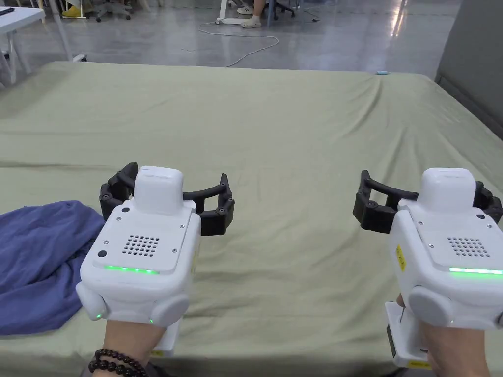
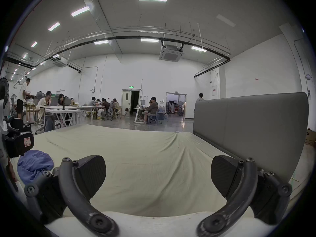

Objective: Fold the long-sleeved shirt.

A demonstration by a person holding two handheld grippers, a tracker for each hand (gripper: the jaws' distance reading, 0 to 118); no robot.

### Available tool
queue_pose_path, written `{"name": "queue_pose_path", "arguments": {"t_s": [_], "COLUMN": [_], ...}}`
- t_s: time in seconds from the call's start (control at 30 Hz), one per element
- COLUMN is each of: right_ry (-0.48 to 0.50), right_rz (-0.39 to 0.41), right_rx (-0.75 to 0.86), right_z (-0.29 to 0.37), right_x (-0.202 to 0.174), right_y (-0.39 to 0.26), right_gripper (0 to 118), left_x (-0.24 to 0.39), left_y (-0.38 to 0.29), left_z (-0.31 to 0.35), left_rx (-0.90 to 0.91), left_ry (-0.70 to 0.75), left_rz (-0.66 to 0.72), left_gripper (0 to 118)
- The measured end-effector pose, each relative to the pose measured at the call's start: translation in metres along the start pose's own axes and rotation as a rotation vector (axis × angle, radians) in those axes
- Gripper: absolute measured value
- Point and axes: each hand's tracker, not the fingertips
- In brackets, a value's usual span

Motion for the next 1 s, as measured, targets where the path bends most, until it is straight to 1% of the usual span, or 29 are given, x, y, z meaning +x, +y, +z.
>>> {"name": "queue_pose_path", "arguments": {"t_s": [0.13, 0.3, 0.47, 0.67, 1.0], "right_ry": [-0.015, -0.006, -0.002, 0.003, -0.003], "right_rz": [-0.001, 0.002, 0.018, 0.023, 0.018], "right_rx": [-0.005, -0.002, 0.001, 0.001, -0.01], "right_z": [0.0, 0.0005, 0.0004, 0.001, 0.002], "right_x": [0.0004, -0.0008, -0.0037, -0.0054, -0.0046], "right_y": [-0.0015, -0.0018, -0.0032, -0.0059, -0.0078], "right_gripper": [118, 118, 118, 118, 118], "left_x": [0.0018, 0.001, -0.0027, -0.0045, -0.0044], "left_y": [-0.0008, -0.0024, -0.0033, -0.0053, -0.0072], "left_z": [0.0014, 0.0017, 0.0011, 0.0022, 0.003], "left_rx": [0.001, -0.006, -0.015, -0.016, -0.021], "left_ry": [-0.013, -0.015, -0.014, -0.003, -0.006], "left_rz": [-0.006, -0.007, 0.026, 0.021, 0.032], "left_gripper": [118, 118, 118, 118, 118]}}
